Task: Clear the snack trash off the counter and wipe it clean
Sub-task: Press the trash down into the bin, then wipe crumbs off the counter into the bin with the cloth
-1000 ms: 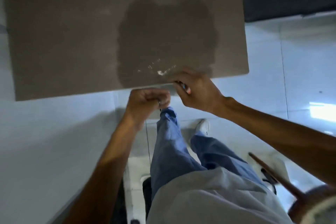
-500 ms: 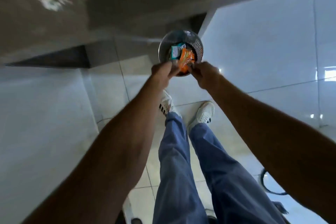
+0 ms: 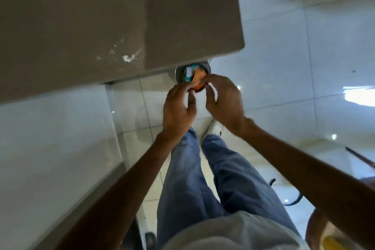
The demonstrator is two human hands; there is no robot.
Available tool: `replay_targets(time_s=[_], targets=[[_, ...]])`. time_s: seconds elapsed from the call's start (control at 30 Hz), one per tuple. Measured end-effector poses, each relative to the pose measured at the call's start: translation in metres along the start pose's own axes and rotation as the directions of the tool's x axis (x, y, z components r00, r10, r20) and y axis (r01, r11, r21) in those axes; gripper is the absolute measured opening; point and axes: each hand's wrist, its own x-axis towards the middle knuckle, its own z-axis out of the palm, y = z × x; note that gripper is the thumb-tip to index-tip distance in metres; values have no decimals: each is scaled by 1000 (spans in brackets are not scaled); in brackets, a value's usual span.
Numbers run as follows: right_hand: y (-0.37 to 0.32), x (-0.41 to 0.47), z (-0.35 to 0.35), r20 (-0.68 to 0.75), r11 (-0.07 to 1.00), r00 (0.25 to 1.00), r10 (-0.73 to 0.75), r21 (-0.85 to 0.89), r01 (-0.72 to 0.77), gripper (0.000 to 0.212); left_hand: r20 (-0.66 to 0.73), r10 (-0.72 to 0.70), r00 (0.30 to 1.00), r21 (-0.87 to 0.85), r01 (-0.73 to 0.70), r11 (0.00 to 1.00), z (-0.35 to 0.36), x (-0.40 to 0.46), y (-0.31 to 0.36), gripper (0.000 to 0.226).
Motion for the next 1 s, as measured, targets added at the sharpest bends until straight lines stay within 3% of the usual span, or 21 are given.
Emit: replay_targets(time_s=[0.03, 0.1, 0.17, 0.23, 0.3, 0.4, 0.5, 0.57, 0.7, 0.77, 0.9, 1.0], targets=[[-12, -2, -15, -105, 990, 985, -138, -4, 139, 32, -88, 98, 991, 28, -95, 995, -14, -3, 15, 28], [-33, 19, -48, -317, 938, 886, -339, -47, 343, 39, -222, 267, 938, 82, -255, 964, -41, 12, 45, 30], [-45, 73, -75, -471, 899, 770, -430, -142, 414, 34, -273, 374, 886, 193, -331, 924, -65, 58, 71, 40], [-54, 148, -98, -540, 913, 736, -409, -246, 326, 31, -286, 369, 884, 368, -254, 894, -82, 118, 86, 54], [-57, 231, -115, -524, 949, 809, -266, -292, 123, 43, -248, 278, 928, 489, -128, 863, -92, 183, 97, 68], [-33, 336, -119, -358, 896, 934, -16, -419, -145, 60, -108, 133, 985, 551, -52, 833, -82, 267, 98, 76], [-8, 389, -103, -168, 817, 968, 187, -521, -249, 66, 30, 37, 999, 573, -47, 819, -76, 312, 82, 75], [-9, 399, -94, -136, 801, 956, 260, -522, -293, 63, 38, 28, 999, 600, -45, 799, -84, 317, 72, 73], [-57, 393, -139, -272, 852, 959, 79, -480, -206, 59, -50, 62, 997, 581, -21, 813, -111, 313, 103, 74], [-57, 373, -146, -374, 869, 927, 27, -450, -206, 63, -9, 54, 998, 560, -40, 828, -96, 311, 106, 73], [-58, 284, -101, -347, 903, 934, -85, -424, -76, 66, 87, 3, 996, 607, -55, 793, -67, 318, 81, 74], [-68, 231, -71, -344, 917, 937, -63, -390, -82, 63, 106, -16, 994, 624, -54, 780, -71, 333, 78, 79]])
